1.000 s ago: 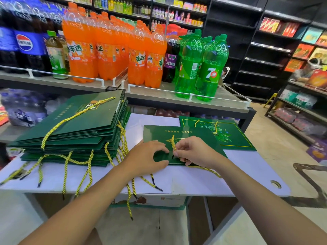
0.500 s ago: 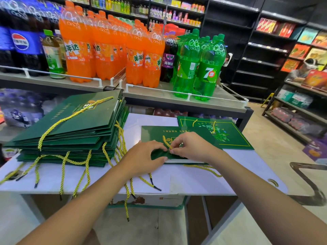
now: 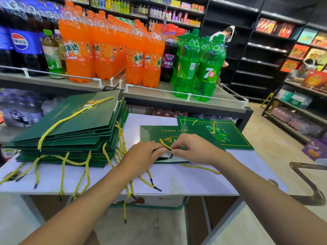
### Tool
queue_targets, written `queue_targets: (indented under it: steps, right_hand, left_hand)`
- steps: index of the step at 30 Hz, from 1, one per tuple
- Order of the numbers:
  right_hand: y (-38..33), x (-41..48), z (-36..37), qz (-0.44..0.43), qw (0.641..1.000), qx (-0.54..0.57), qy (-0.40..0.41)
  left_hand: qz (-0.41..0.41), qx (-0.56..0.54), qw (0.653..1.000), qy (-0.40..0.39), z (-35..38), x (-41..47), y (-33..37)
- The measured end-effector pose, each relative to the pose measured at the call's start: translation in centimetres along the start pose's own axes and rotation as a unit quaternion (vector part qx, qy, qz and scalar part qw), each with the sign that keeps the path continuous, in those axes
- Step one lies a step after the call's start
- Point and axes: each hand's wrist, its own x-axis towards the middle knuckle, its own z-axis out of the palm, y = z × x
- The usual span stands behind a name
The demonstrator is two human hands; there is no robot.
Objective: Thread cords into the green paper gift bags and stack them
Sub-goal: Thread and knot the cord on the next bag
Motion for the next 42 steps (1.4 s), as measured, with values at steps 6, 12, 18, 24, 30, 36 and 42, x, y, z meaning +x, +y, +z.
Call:
queue_targets:
  steps: [6, 12, 18, 24, 30, 36, 42]
  right_hand:
    - [0.0, -1.4, 0.8, 0.026, 0.994, -0.042, 0.099]
    - [-2.7, -3.8, 3.6, 0.107, 0.966, 0.089, 0.218]
    - [-3.9, -1.6, 5.2, 0.232, 0.877, 0.381, 0.180]
    - [-3.8, -1.2, 5.1, 0.268, 0.822, 0.474, 0.166]
    - [-3.0, -0.7, 4.1, 0.301, 0.743, 0.596, 0.042]
    - [-3.5, -0.9, 4.7, 0.248, 0.852, 0.433, 0.159]
    - [-4.0, -1.0, 4.4, 0.299, 0.705, 0.640, 0.061]
  left_hand:
    - [-0.023, -0.012, 0.999, 0.022, -0.2, -0.1, 0.2]
    - [-0.039, -0.044, 0.997, 0.052, -0.3, -0.2, 0.4]
    - [-0.023, -0.038, 0.998, 0.055, -0.3, -0.2, 0.3]
    - [-0.004, -0.045, 0.997, 0.057, 0.0, -0.2, -0.3]
    - [-0.007, -0.032, 0.997, 0.070, 0.1, -0.2, -0.3]
    - [-0.008, -0.043, 0.995, 0.088, 0.2, -0.1, -0.3]
    - [-0.013, -0.036, 0.995, 0.093, 0.3, -0.1, -0.6]
